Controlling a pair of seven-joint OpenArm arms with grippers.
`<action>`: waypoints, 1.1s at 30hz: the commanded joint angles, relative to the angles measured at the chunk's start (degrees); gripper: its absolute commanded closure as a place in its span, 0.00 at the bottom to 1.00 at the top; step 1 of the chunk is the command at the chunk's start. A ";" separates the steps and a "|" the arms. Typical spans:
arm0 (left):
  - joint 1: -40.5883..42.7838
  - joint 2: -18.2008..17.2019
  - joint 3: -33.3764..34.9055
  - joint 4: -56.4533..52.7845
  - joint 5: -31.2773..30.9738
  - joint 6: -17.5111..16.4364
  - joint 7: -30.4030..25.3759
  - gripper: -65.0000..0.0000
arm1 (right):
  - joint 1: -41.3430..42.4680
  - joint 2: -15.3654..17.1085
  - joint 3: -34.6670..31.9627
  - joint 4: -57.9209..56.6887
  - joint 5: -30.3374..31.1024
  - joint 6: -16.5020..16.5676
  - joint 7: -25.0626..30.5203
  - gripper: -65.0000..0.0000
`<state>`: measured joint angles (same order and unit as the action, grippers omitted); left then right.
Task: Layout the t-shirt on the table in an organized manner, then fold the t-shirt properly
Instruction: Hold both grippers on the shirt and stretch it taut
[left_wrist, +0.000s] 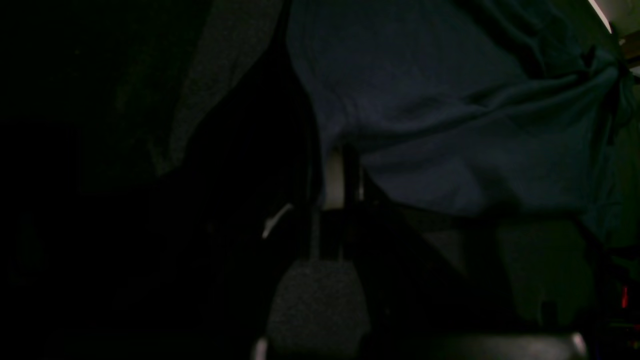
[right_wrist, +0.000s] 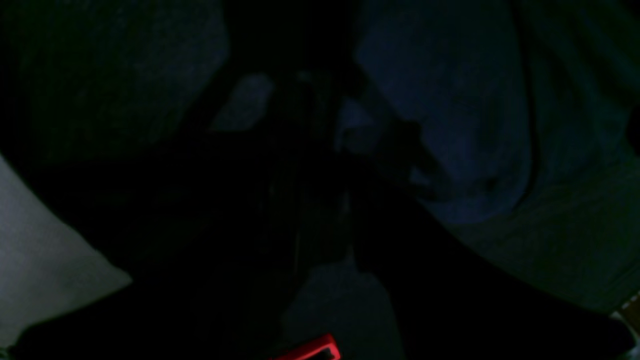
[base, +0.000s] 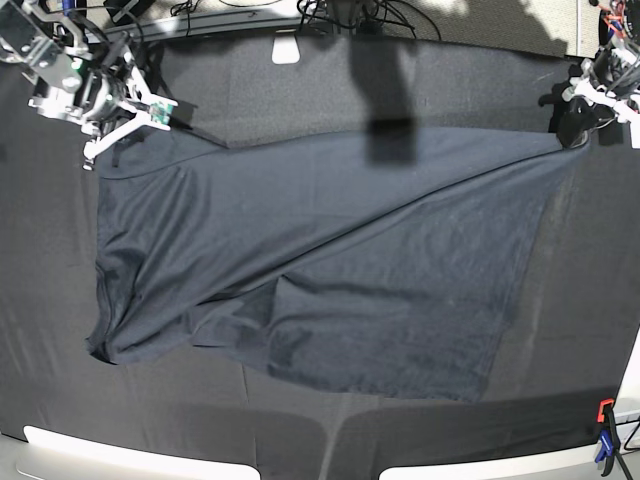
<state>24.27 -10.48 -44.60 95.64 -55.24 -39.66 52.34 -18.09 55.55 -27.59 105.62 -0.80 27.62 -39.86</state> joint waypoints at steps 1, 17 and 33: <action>0.20 -0.83 -0.35 0.87 -1.25 -0.34 -1.38 1.00 | 0.13 -0.48 0.17 -0.61 -0.72 0.42 1.51 0.75; 0.20 -0.83 -0.35 0.87 -1.22 -0.34 -1.40 1.00 | 1.97 -3.48 0.20 -4.83 -11.23 -9.44 1.36 0.86; 0.20 -0.83 -0.37 0.90 -1.22 -0.34 -1.40 1.00 | 2.51 -0.02 0.20 0.04 -11.02 -9.55 0.33 0.90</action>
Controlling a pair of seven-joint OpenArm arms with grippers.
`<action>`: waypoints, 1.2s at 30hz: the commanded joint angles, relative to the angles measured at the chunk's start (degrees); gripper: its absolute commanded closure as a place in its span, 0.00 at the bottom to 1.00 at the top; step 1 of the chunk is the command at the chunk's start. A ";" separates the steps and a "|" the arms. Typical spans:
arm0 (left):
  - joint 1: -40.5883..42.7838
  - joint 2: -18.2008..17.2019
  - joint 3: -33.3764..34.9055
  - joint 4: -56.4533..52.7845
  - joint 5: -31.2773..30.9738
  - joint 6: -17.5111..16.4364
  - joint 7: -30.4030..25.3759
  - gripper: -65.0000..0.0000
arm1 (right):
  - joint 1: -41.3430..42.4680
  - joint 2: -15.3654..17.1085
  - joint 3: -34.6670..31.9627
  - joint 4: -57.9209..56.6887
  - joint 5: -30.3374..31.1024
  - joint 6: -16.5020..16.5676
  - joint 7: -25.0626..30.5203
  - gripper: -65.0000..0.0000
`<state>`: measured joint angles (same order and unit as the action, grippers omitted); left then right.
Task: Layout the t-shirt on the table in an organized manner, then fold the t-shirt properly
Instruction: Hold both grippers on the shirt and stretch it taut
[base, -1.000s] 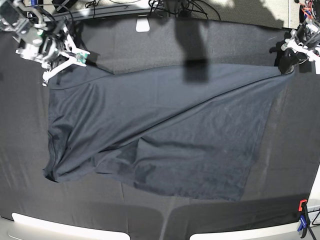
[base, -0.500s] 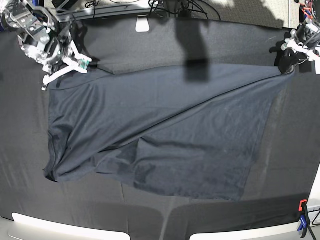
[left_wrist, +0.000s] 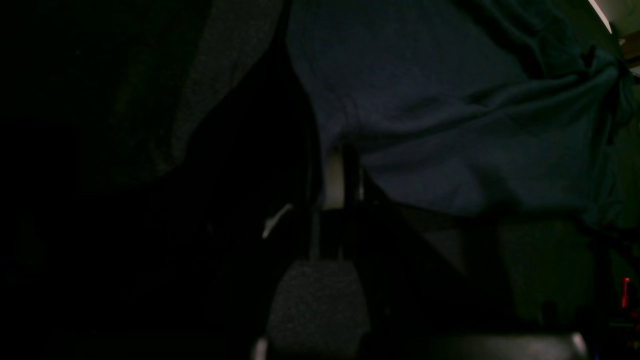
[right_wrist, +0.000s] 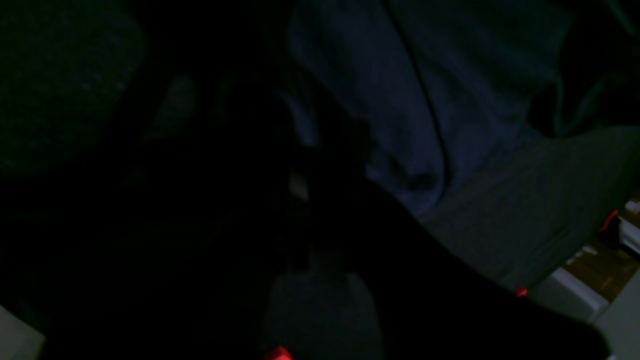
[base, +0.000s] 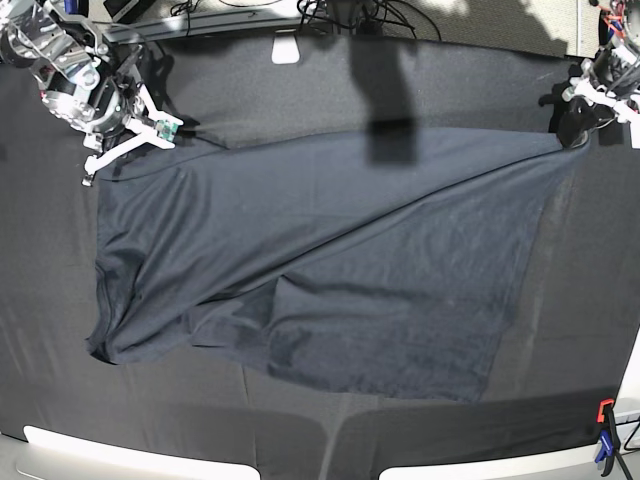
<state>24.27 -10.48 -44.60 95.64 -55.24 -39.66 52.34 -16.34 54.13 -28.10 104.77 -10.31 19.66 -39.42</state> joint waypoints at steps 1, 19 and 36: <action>0.20 -0.83 -0.37 0.87 -1.22 -0.34 -1.40 1.00 | 0.74 1.79 0.70 1.07 -1.46 -1.55 -0.28 0.93; 0.68 -0.85 -0.37 0.90 -2.08 -0.34 0.68 1.00 | -8.98 15.89 0.70 22.62 6.03 9.75 -9.66 1.00; 5.40 -1.14 -0.37 0.90 -2.10 -0.34 3.37 1.00 | -12.83 21.09 0.72 23.47 6.05 14.38 -10.34 1.00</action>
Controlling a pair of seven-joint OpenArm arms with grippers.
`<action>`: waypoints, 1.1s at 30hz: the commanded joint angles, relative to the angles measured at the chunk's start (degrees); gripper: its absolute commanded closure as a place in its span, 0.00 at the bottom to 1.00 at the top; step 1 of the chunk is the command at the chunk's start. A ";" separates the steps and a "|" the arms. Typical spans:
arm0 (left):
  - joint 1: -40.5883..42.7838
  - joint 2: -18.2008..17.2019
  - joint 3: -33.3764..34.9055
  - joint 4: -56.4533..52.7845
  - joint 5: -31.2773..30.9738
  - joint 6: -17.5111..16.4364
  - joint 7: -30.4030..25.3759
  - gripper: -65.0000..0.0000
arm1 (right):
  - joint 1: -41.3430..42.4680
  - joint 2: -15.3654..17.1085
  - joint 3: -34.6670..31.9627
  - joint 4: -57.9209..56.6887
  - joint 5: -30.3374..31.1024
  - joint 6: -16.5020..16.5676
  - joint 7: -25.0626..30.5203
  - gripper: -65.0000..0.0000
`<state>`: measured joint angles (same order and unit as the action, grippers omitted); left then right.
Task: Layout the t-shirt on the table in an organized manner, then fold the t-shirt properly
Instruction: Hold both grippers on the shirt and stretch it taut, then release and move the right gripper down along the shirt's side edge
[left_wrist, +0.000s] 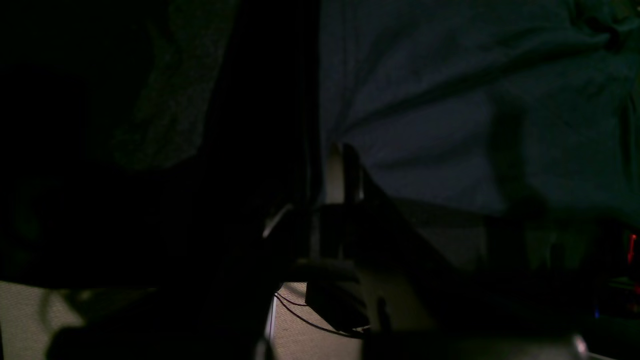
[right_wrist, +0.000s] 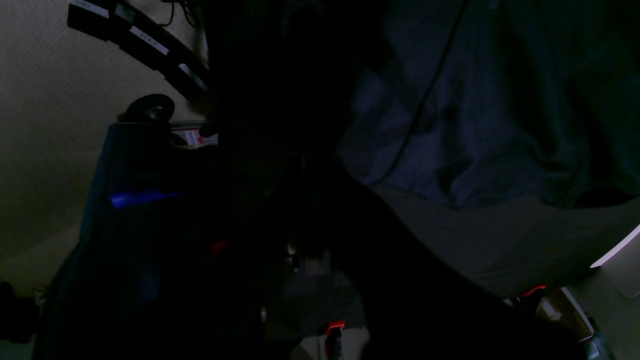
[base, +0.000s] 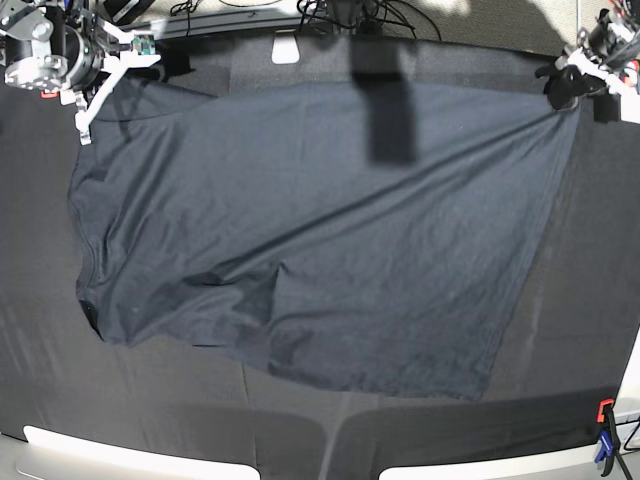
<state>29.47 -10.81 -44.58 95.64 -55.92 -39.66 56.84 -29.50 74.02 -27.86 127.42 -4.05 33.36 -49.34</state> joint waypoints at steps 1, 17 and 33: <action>0.09 -0.83 -0.39 0.90 -1.44 -0.34 -1.14 1.00 | 0.33 1.20 0.48 0.83 -0.20 0.68 -0.42 1.00; -0.11 -0.81 -0.39 13.14 -2.40 -0.34 -1.14 0.54 | 9.09 -1.01 0.52 0.83 0.26 -9.57 0.09 0.79; -0.11 -0.79 -0.39 14.01 -2.23 -0.34 -1.14 0.54 | 35.80 -25.77 0.52 -25.24 6.03 -27.39 4.31 0.76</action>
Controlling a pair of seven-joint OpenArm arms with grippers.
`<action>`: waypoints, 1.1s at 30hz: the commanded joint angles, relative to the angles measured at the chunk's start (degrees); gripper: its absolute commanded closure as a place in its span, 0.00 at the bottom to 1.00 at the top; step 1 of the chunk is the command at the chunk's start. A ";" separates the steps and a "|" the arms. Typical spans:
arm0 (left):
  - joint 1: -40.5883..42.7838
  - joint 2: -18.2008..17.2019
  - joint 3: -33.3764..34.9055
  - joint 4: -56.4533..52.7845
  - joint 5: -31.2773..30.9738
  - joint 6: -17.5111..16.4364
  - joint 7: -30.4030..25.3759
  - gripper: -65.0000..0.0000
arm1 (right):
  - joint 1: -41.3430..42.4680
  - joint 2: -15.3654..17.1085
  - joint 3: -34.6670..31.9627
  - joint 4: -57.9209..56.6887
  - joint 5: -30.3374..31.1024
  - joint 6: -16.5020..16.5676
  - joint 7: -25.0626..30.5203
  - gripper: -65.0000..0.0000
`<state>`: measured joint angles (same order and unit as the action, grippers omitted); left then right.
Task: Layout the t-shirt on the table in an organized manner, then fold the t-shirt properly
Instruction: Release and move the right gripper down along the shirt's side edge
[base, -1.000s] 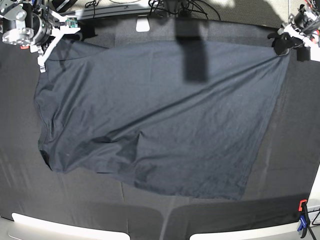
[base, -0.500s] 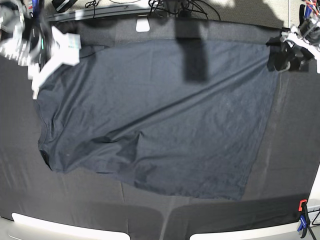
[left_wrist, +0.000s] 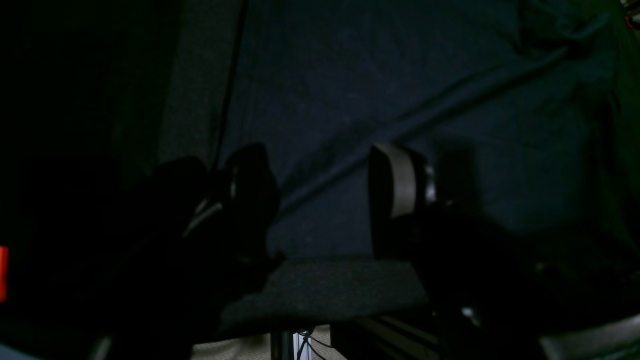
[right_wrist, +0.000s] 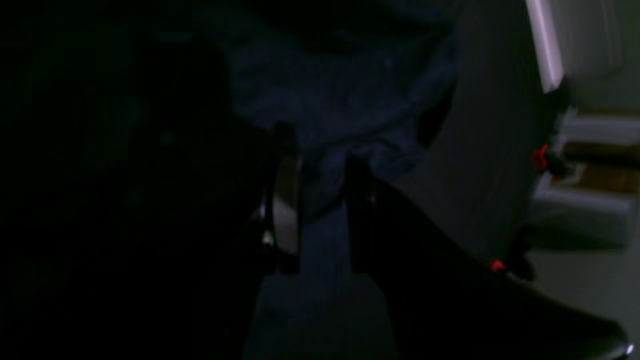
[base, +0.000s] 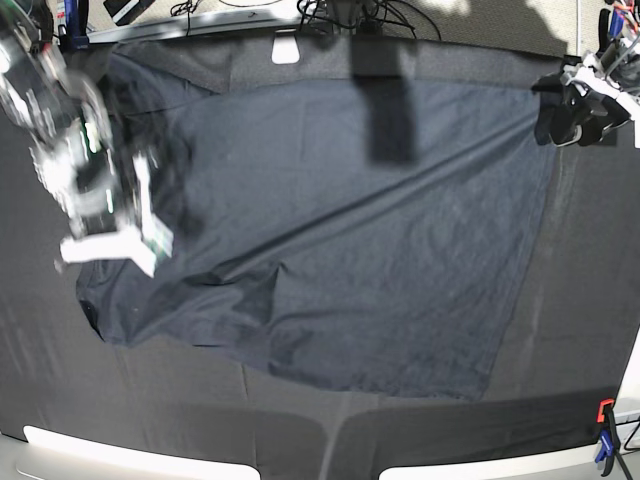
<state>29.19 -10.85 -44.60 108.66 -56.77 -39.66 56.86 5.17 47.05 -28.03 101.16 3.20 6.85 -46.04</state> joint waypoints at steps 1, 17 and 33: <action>0.17 -0.74 -0.37 0.98 -1.38 -0.34 -1.16 0.54 | 3.48 -0.26 0.70 -1.68 -0.07 -0.85 1.68 0.75; 0.20 -0.70 -0.37 0.98 -1.36 -0.34 -1.14 0.54 | 39.71 -14.91 12.26 -49.62 18.43 15.67 2.86 0.74; 0.20 -0.61 -0.37 0.98 -1.40 -0.34 -1.16 0.54 | 50.21 -10.97 16.94 -73.02 18.43 24.70 18.53 0.74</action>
<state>29.19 -10.81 -44.60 108.66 -56.77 -39.66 56.86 52.99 34.96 -11.46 27.20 21.17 31.27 -28.75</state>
